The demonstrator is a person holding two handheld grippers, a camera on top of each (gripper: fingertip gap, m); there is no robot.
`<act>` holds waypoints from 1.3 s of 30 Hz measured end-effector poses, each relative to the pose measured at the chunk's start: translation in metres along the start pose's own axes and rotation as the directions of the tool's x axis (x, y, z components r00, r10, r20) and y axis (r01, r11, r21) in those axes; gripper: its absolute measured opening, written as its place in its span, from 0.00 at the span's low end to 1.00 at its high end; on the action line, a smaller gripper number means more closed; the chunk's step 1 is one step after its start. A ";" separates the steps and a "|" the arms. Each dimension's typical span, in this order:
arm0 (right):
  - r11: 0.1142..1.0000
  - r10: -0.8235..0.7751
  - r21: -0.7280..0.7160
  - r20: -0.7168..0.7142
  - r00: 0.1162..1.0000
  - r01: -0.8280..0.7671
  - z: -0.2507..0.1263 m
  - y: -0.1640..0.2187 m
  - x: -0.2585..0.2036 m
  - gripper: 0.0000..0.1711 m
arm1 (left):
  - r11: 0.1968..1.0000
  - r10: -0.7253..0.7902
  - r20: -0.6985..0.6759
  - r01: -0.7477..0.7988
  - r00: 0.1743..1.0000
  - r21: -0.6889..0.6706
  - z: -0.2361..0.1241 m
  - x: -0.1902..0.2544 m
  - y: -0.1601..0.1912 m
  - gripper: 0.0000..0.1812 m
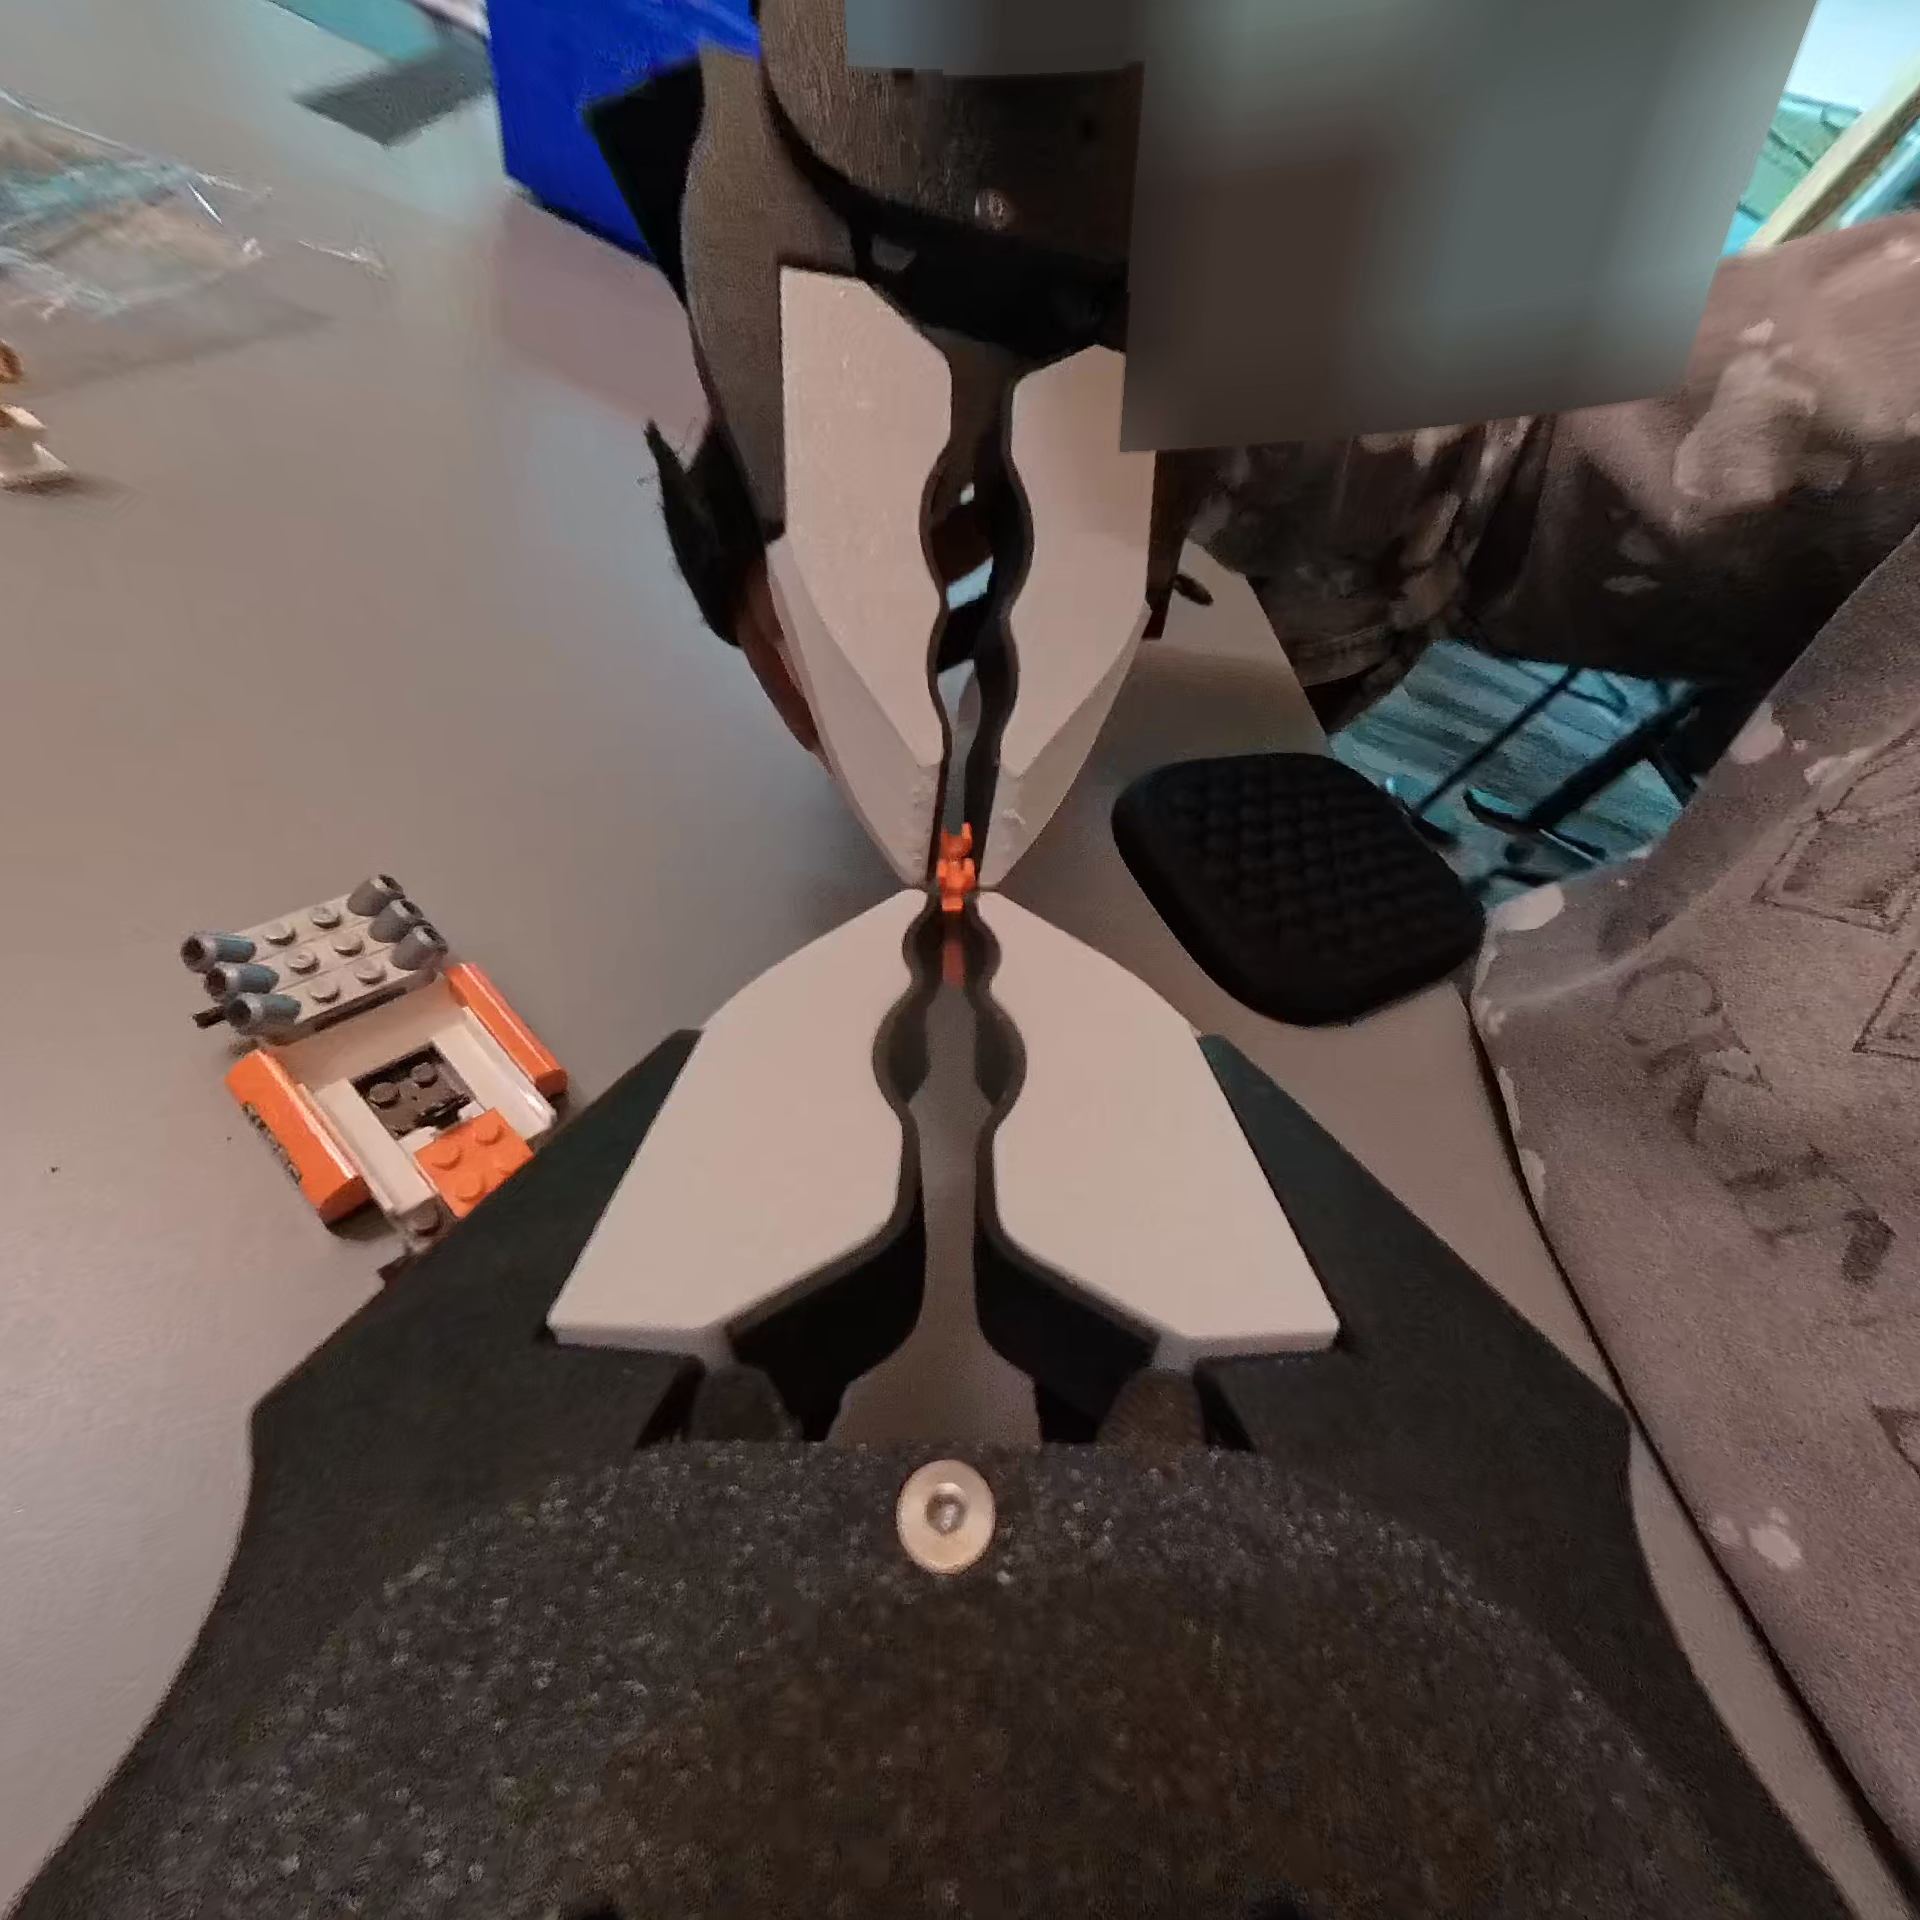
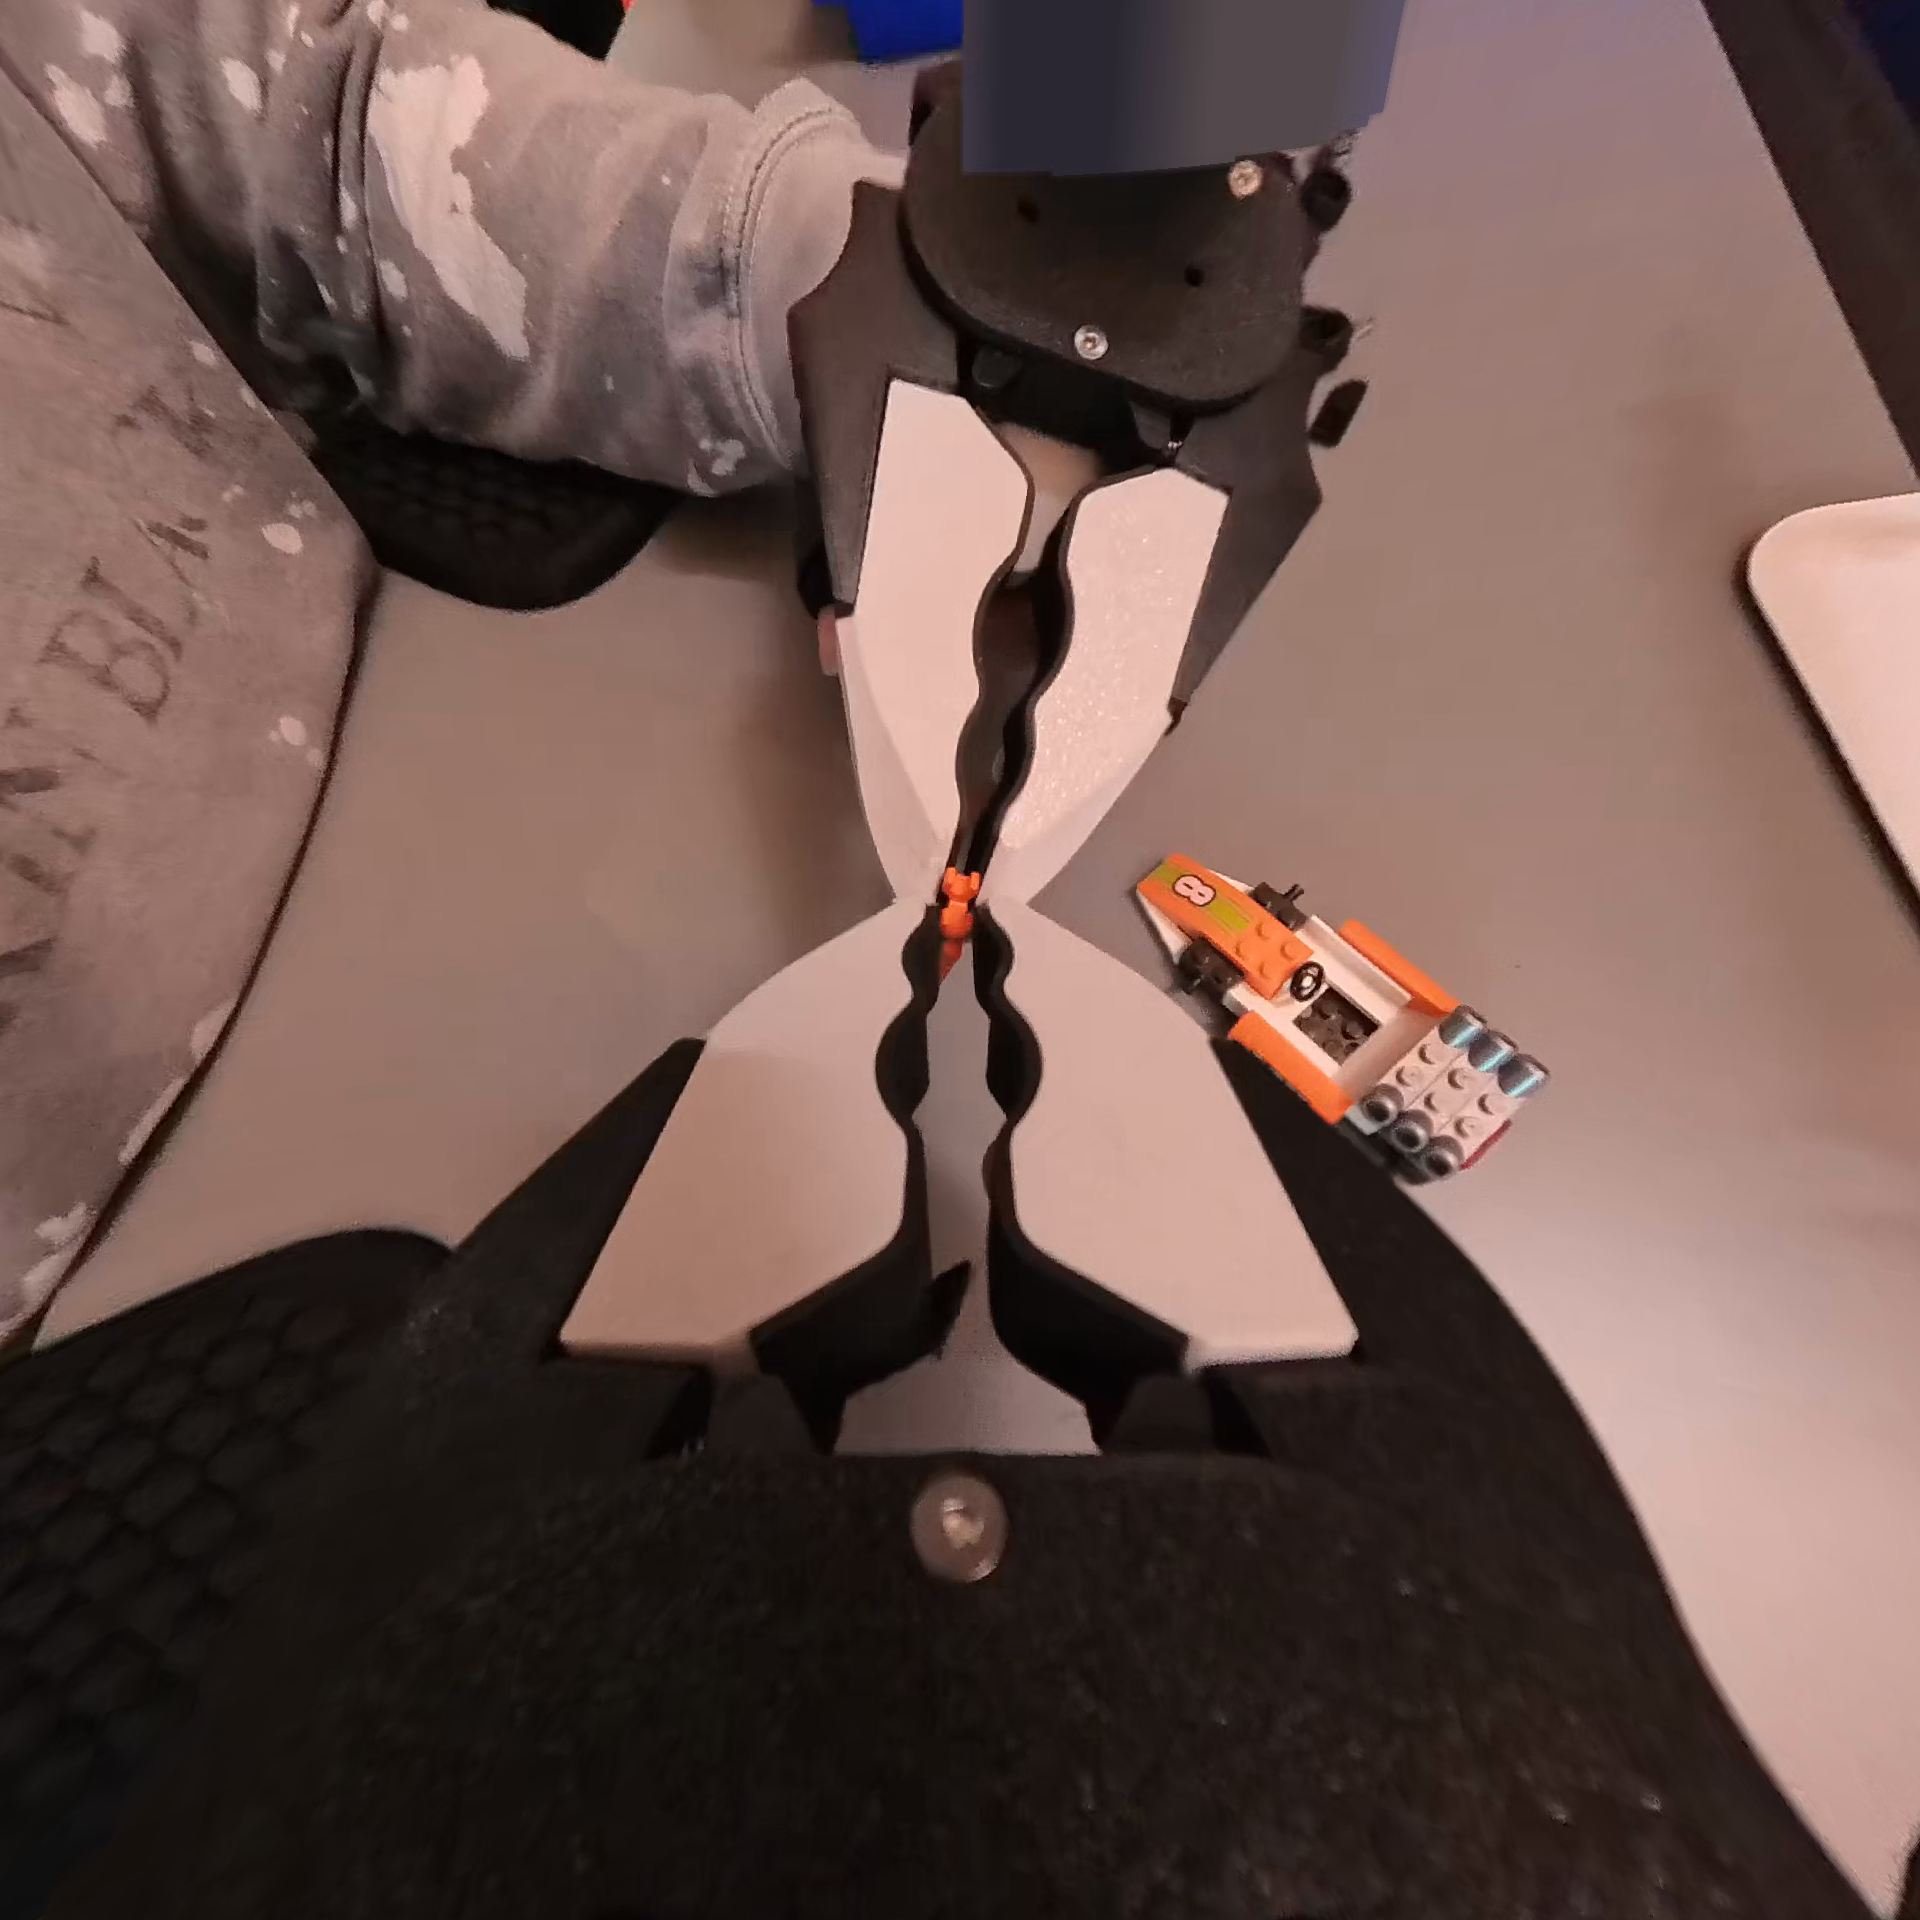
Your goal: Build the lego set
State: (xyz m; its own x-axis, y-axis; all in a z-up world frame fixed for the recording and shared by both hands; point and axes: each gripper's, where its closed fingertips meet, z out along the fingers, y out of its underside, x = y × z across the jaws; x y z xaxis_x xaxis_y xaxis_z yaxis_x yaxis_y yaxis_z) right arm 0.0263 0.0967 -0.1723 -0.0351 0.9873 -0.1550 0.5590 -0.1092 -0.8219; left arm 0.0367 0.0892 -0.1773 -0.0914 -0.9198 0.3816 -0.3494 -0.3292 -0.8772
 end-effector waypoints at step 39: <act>0.962 -0.221 0.065 -0.385 0.896 0.265 -0.027 -0.015 0.022 0.16 | 0.913 -0.388 -0.054 0.392 0.920 0.116 -0.012 -0.021 -0.007 0.02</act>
State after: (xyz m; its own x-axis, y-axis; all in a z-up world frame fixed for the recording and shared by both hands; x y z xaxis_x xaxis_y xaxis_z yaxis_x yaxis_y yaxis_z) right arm 0.0396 0.1234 -0.1491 0.1638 0.9534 0.2533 0.4747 0.1489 -0.8675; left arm 0.0296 0.1135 -0.1759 0.0011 -0.7069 0.7073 -0.2469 -0.6856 -0.6848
